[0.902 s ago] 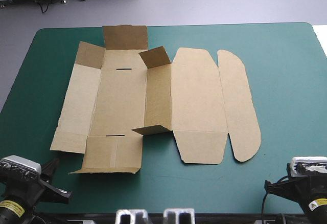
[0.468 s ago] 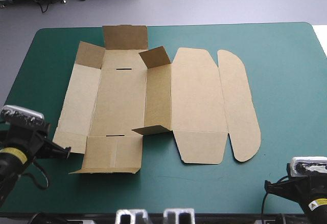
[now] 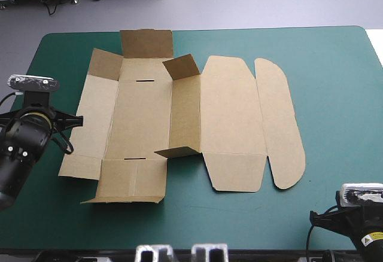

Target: Fold the box

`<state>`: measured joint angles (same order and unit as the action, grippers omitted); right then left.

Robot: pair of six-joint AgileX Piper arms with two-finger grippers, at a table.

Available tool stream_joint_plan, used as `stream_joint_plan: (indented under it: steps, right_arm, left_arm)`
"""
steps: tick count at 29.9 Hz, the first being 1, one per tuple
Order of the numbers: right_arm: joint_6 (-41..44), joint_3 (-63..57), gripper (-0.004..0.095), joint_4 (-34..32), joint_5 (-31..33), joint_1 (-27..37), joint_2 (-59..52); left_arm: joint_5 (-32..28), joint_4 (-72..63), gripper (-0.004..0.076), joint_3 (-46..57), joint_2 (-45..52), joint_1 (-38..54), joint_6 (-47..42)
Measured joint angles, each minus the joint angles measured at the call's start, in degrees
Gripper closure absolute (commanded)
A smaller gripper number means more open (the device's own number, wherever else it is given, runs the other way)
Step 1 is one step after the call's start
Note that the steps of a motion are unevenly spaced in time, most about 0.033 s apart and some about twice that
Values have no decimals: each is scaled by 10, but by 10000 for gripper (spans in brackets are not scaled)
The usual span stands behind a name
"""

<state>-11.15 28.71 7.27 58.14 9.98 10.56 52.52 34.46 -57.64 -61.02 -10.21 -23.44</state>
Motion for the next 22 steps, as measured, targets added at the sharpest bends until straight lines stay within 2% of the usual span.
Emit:
stream_joint_plan:
  steps: [4, 9, 12, 15, 19, 22]
  right_arm:
    - [0, 0, 928, 0, 0, 0, 0]
    - [0, 0, 928, 0, 0, 0, 0]
    - [0, 0, 928, 0, 0, 0, 0]
    - [0, 0, 928, 0, 0, 0, 0]
    - [0, 0, 928, 0, 0, 0, 0]
    - [0, 0, 928, 0, 0, 0, 0]
  left_arm:
    - [-1, -103, 733, -48, -63, 129, 52]
    - [24, -356, 733, -110, -133, 319, 212]
    - [49, -480, 734, -126, -164, 395, 280]
    - [75, -548, 734, -129, -189, 434, 329]
    - [96, -563, 729, -129, -207, 442, 387]
    - [99, -575, 689, -129, -213, 442, 414]
